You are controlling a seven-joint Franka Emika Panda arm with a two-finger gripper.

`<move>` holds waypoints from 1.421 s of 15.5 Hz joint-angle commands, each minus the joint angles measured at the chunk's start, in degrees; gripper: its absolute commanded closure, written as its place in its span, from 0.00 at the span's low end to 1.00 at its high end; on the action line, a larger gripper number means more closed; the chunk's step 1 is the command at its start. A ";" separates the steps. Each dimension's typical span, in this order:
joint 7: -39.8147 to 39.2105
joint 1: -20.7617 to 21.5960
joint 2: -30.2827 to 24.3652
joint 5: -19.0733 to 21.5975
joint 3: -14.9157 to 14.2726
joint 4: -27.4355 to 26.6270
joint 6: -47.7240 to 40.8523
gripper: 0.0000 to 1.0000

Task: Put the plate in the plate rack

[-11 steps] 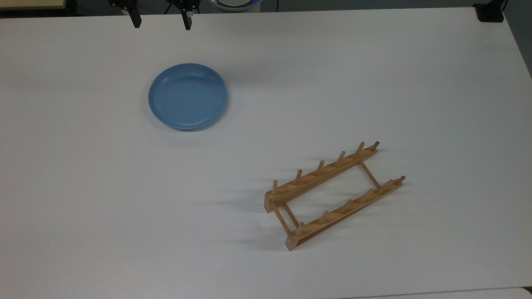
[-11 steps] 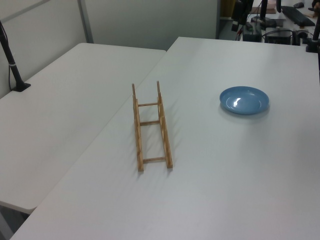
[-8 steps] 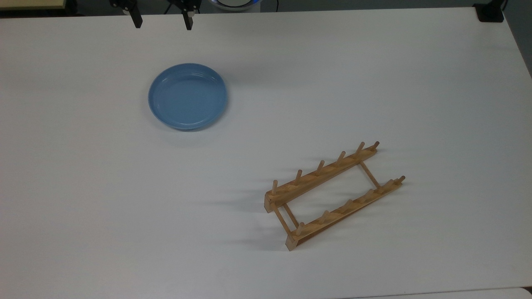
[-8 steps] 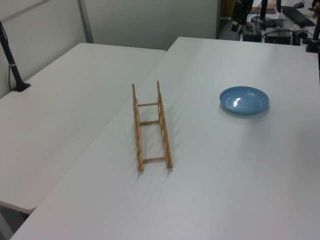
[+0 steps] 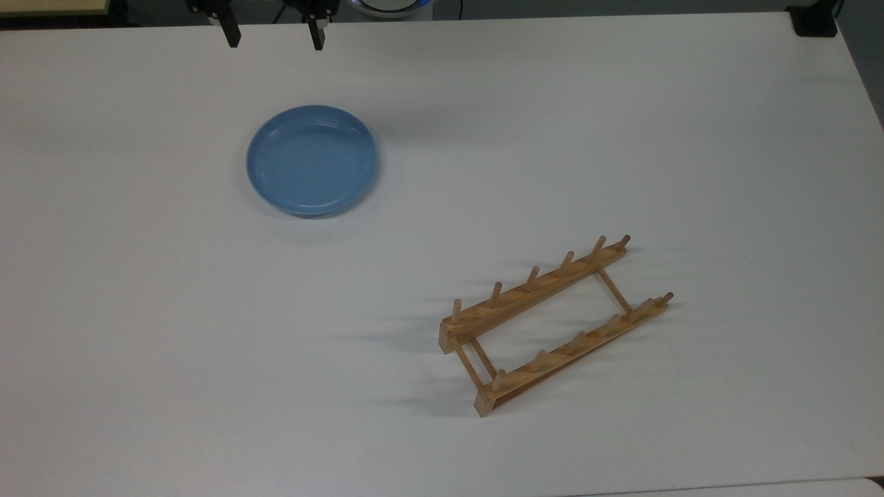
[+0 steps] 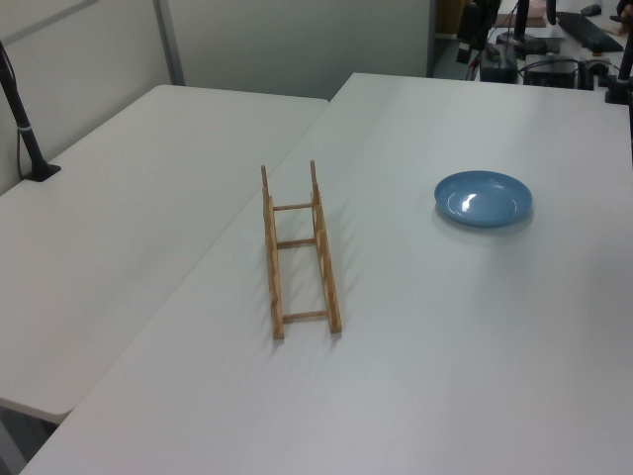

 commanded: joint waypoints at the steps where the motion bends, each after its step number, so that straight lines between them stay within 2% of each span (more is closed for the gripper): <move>1: 0.89 -0.11 0.52 0.83 0.38 1.33 -1.40 0.00; 22: 1.86 0.51 0.60 0.83 0.38 0.89 -1.23 0.00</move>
